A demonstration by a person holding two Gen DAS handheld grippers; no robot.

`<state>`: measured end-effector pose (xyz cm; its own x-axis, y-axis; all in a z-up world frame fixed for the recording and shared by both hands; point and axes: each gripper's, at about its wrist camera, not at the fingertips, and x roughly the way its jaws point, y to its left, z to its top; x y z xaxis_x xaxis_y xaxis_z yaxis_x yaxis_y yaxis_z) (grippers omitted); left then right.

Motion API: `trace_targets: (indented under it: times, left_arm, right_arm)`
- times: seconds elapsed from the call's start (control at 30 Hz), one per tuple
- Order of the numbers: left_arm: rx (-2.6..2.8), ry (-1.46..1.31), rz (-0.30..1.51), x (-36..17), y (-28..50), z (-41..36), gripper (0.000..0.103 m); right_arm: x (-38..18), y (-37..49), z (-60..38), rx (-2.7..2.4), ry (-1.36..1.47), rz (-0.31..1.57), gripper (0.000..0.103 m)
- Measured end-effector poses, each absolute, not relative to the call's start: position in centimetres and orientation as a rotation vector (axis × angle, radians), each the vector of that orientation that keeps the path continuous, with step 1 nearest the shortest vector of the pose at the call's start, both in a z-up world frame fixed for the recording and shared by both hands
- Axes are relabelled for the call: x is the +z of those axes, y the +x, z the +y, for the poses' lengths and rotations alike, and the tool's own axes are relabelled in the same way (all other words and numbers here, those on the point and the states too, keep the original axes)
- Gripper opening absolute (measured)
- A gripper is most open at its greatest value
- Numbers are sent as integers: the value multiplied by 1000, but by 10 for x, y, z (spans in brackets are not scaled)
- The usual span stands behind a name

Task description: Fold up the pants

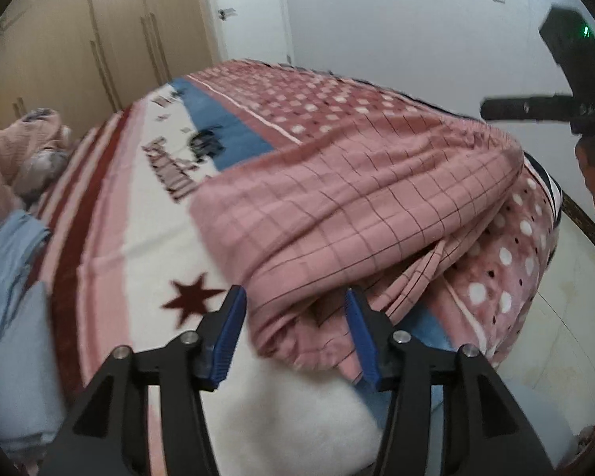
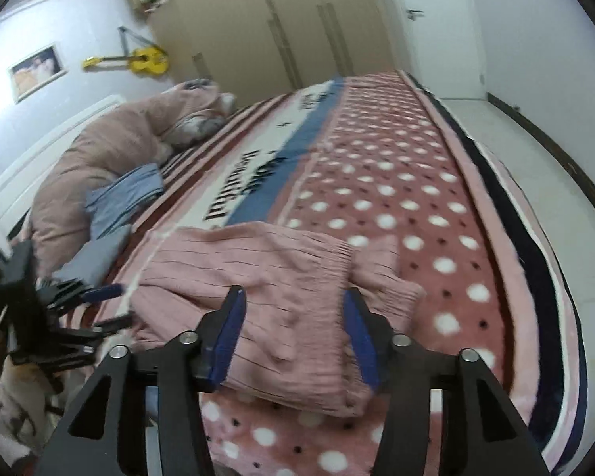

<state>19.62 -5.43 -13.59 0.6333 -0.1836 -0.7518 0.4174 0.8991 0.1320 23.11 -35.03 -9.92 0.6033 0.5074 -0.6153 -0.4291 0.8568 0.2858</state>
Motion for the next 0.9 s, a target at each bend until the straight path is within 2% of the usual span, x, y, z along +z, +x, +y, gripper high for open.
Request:
trace_targets:
  times: [0.07, 0.1, 0.13, 0.2, 0.23, 0.3, 0.6, 0.77, 0.9]
  left_arm:
    - [-302, 364, 794, -141, 202, -62, 50]
    - [-289, 379, 779, -141, 203, -64, 46]
    - [-280, 389, 759, -140, 203, -65, 33]
    - [-266, 442, 696, -135, 199, -71, 15]
    - [-269, 464, 664, -133, 196, -72, 9]
    - [-310, 491, 605, -126, 184, -73, 7]
    - [-423, 486, 610, -130, 155, -62, 6]
    - [-434, 505, 606, -129, 150, -64, 10]
    - [-447, 536, 610, -125, 153, -74, 28]
  right_arm:
    - [-100, 236, -342, 547, 89, 756, 51]
    - [-102, 240, -339, 544, 81, 765, 52]
    - [-104, 243, -336, 545, 77, 770, 53]
    - [-107, 248, -332, 548, 60, 777, 55]
    - [-108, 252, -331, 546, 55, 778, 55]
    - [-109, 258, -331, 545, 61, 783, 55]
    - [-117, 284, -344, 497, 96, 832, 55]
    - [-137, 296, -336, 562, 96, 937, 56]
    - [-139, 301, -328, 570, 75, 929, 53]
